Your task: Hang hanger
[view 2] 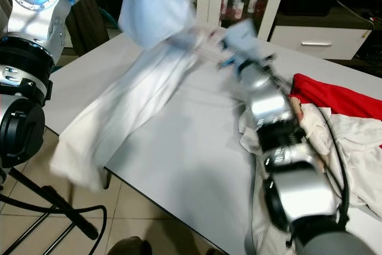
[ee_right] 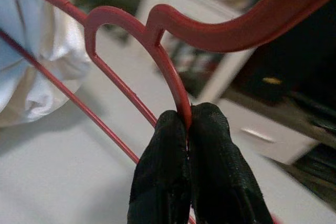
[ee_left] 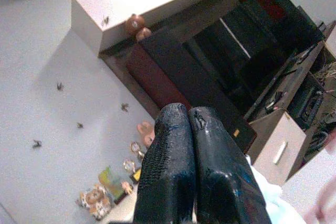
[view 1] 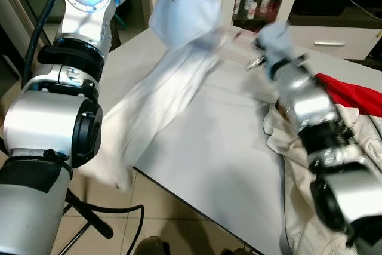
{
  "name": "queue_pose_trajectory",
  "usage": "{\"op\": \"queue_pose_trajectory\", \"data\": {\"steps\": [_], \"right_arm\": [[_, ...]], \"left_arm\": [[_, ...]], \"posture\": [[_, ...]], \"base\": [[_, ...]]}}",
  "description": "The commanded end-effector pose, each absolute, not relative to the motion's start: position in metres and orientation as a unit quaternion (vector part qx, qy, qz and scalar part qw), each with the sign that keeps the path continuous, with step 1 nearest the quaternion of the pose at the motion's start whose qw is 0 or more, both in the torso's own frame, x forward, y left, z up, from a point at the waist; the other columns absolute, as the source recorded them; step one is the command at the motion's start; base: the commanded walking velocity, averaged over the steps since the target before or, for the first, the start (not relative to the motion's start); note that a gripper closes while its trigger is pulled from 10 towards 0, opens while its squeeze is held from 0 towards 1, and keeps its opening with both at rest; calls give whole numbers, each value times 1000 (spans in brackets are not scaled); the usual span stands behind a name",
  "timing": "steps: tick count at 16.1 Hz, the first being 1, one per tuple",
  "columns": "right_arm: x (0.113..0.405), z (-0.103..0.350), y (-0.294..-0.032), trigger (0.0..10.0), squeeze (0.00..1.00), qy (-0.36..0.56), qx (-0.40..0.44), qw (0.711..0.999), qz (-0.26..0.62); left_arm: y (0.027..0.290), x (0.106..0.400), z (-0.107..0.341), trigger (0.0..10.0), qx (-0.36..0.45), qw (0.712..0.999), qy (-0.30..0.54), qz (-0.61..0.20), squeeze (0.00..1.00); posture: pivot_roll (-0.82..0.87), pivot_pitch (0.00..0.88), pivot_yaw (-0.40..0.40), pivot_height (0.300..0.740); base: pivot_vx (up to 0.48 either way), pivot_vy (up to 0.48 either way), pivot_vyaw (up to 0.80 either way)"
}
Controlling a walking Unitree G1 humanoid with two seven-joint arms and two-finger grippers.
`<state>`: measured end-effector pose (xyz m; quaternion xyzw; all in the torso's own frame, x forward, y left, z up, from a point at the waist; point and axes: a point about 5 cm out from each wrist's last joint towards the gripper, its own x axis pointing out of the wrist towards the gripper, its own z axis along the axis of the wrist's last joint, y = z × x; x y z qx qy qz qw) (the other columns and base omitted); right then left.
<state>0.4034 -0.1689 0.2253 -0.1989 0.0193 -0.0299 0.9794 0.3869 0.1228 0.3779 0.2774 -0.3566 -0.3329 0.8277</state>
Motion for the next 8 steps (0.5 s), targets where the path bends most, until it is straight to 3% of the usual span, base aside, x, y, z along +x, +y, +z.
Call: {"op": "queue_pose_trajectory", "data": {"steps": [1,5,8], "right_arm": [[406,244,-185,10000,0,-9,-190,978,-82],[407,290,-212,10000,0,-109,-163,963,-183],[406,295,-208,10000,0,-151,-164,959,-177]], "left_arm": [[120,379,398,0,276,811,-396,-330,0],[123,377,402,0,274,807,-410,-324,0],[129,376,398,0,272,808,-414,-320,0]], "posture": [[21,0,16,740],[25,0,15,740],[23,0,17,740]], "base": [[0,0,0],[0,0,0],[0,0,0]]}}
